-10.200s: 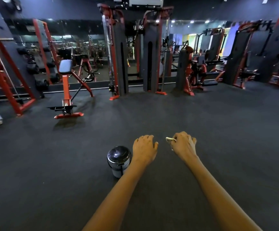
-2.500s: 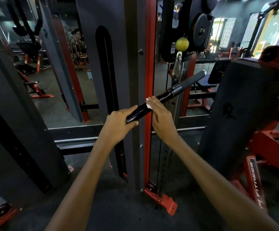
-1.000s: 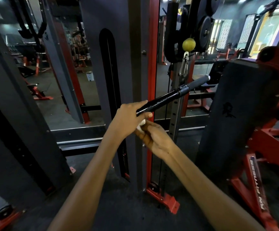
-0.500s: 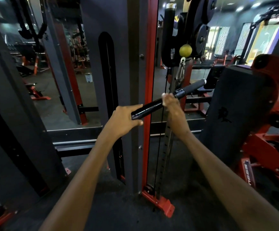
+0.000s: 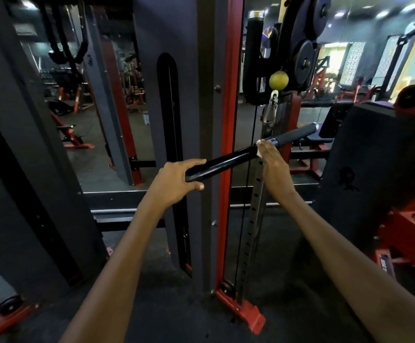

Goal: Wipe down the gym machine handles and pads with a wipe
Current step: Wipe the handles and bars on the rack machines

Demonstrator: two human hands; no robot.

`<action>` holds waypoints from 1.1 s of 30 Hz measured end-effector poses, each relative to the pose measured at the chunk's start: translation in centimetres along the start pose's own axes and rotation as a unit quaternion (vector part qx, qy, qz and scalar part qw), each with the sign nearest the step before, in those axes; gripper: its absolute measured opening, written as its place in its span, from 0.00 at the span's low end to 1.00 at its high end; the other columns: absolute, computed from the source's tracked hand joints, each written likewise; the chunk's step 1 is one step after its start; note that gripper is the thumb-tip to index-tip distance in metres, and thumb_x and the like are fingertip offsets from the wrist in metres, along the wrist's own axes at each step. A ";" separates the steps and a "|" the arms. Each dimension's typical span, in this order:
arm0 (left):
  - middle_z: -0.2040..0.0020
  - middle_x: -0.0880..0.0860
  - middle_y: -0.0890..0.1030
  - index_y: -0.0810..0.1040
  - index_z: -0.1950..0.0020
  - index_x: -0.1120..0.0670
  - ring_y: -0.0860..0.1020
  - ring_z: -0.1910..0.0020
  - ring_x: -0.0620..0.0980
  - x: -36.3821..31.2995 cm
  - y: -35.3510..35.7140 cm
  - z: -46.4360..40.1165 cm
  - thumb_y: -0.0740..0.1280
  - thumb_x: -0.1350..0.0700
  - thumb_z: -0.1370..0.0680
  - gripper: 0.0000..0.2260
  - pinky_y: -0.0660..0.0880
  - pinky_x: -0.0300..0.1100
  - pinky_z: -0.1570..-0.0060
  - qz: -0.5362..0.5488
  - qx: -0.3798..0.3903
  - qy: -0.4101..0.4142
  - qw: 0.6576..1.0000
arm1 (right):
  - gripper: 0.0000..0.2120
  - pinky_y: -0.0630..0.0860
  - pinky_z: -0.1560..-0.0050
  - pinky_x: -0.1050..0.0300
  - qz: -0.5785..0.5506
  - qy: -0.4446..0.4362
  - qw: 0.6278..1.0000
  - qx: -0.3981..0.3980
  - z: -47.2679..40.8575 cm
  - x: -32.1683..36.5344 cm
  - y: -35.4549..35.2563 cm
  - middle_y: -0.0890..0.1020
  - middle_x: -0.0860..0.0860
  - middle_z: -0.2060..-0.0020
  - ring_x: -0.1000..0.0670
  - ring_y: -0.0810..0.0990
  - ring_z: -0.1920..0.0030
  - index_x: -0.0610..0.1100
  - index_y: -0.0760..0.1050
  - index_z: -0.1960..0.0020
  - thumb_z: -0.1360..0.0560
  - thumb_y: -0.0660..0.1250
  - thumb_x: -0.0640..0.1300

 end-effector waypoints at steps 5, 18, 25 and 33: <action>0.31 0.47 0.74 0.69 0.28 0.46 0.71 0.33 0.50 -4.3 0.7 -2.5 0.72 0.42 0.28 0.30 0.66 0.50 0.33 -0.207 -0.074 0.053 0.974 | 0.27 0.63 0.31 0.45 -0.021 -0.120 0.992 0.014 0.2 2.1 -0.3 0.70 0.37 0.33 0.41 0.70 0.32 0.32 0.66 0.31 0.29 0.61 0.22; 0.42 0.50 0.78 0.59 0.23 0.42 0.79 0.44 0.53 -5.2 8.6 -11.1 0.65 0.50 0.21 0.28 0.73 0.48 0.51 -0.329 -0.046 0.069 0.941 | 0.30 0.52 0.25 0.51 0.096 -0.173 0.980 0.009 -1.4 -7.0 -0.7 0.66 0.40 0.29 0.42 0.61 0.28 0.35 0.62 0.29 0.30 0.51 0.23; 0.42 0.49 0.79 0.64 0.27 0.43 0.79 0.45 0.52 -6.0 9.3 -12.2 0.68 0.45 0.24 0.26 0.73 0.47 0.52 -0.307 -0.055 0.055 0.949 | 0.20 0.73 0.36 0.49 -0.032 0.021 0.997 -0.073 -2.5 -8.2 -1.5 0.70 0.38 0.32 0.44 0.74 0.35 0.36 0.64 0.29 0.21 0.54 0.34; 0.47 0.51 0.81 0.70 0.32 0.43 0.80 0.48 0.54 -6.4 9.8 -14.2 0.67 0.47 0.22 0.19 0.67 0.44 0.57 -0.340 -0.079 0.056 0.936 | 0.32 0.67 0.32 0.42 0.018 -0.124 0.992 -0.032 -1.5 -9.5 1.1 0.68 0.40 0.31 0.43 0.65 0.29 0.35 0.64 0.29 0.31 0.62 0.21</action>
Point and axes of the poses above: each hand's wrist, its own z-axis away from the middle knuckle, its own y-axis out of the palm, x = y × z, the point moved 2 cm from there along -z, towards the middle knuckle
